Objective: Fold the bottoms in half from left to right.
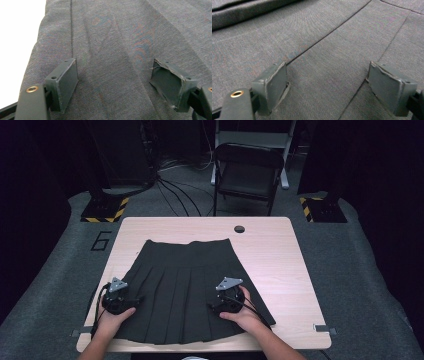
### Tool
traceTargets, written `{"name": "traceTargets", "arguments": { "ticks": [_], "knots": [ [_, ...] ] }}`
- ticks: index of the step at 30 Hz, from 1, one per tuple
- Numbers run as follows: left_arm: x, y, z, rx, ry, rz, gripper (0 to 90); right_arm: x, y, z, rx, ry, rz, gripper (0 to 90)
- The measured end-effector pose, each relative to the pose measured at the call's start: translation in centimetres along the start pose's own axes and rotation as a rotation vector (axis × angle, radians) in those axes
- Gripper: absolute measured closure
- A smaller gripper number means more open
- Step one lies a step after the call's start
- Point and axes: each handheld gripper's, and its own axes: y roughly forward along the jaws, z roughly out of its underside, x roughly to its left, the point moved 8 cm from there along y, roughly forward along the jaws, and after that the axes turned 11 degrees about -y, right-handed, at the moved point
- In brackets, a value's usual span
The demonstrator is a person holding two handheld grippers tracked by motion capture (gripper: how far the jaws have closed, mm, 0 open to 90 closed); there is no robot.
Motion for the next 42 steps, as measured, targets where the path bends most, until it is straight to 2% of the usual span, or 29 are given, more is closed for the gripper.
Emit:
{"name": "traceTargets", "arguments": {
  "ticks": [1, 4, 9, 13, 15, 18, 22, 25, 29, 30, 32, 34, 35, 37, 38, 39, 40, 41, 42],
  "knots": [
    [0.0, 0.0, 0.0, 0.01, 0.004, 0.0, 21.4, 0.0, 0.0, 0.0, -0.001, 0.0, 0.001, 15.9],
    [-0.1, 0.1, 0.0, -0.007, 0.004, -0.004, 21.3, 0.0, 0.0, 0.0, -0.003, 0.0, 0.002, 16.0],
    [-0.1, -0.1, 0.1, 0.011, 0.014, -0.004, 21.3, 0.0, 0.0, 0.0, -0.002, -0.003, -0.007, 15.5],
    [-0.2, 0.0, 0.0, -0.006, 0.019, -0.01, 21.8, 0.1, -0.1, 0.0, 0.0, 0.006, -0.011, 15.6],
    [-0.2, -0.1, 0.0, -0.008, 0.013, -0.014, 23.5, 0.0, -0.1, 0.0, 0.001, -0.006, -0.008, 16.3],
    [-0.2, -0.2, 0.0, -0.004, -0.003, -0.01, 25.6, 0.0, -0.2, 0.0, 0.002, 0.002, -0.005, 17.6],
    [0.0, -0.3, -0.2, 0.007, -0.043, -0.027, 31.6, -0.1, -0.3, 0.0, 0.01, 0.009, -0.011, 20.6],
    [0.0, -0.4, -0.3, 0.031, -0.038, -0.035, 33.3, -0.1, -0.4, 0.0, 0.019, 0.022, -0.011, 22.3],
    [-0.2, -0.5, -0.7, 0.027, -0.039, -0.025, 40.4, -0.4, -0.6, 0.0, 0.022, 0.042, -0.011, 28.3],
    [-0.5, -0.6, -0.9, 0.045, -0.023, -0.015, 41.0, -0.5, -0.9, -0.1, 0.044, 0.053, -0.019, 30.5],
    [-0.8, -0.6, -1.1, 0.041, -0.015, -0.008, 43.2, -0.7, -1.0, -0.2, 0.045, 0.046, -0.02, 31.3],
    [-1.3, -0.6, -1.5, 0.075, 0.005, -0.002, 43.3, -0.9, -1.4, -0.2, 0.062, 0.06, -0.025, 32.6],
    [-1.4, -0.5, -1.7, 0.069, 0.01, -0.002, 44.4, -0.9, -1.4, -0.2, 0.064, 0.064, -0.023, 33.2],
    [-1.5, -0.6, -2.0, 0.072, 0.006, 0.003, 44.7, -1.0, -1.5, -0.2, 0.063, 0.074, -0.013, 33.6],
    [-1.7, -0.7, -2.5, 0.069, -0.019, 0.023, 44.8, -1.3, -1.8, -0.3, 0.074, 0.064, -0.024, 34.3],
    [-1.8, -0.7, -2.8, 0.07, -0.028, 0.029, 44.8, -1.4, -2.0, -0.5, 0.077, 0.077, -0.023, 34.4],
    [-1.9, -0.8, -3.0, 0.082, -0.027, 0.036, 44.7, -1.5, -2.2, -0.7, 0.076, 0.079, -0.029, 35.9],
    [-2.1, -0.8, -3.3, 0.074, -0.033, 0.042, 44.7, -1.5, -2.5, -0.9, 0.073, 0.098, -0.028, 37.0],
    [-2.1, -0.8, -3.3, 0.074, -0.033, 0.042, 45.1, -1.7, -2.7, -1.1, 0.071, 0.095, -0.035, 37.1]
  ]
}}
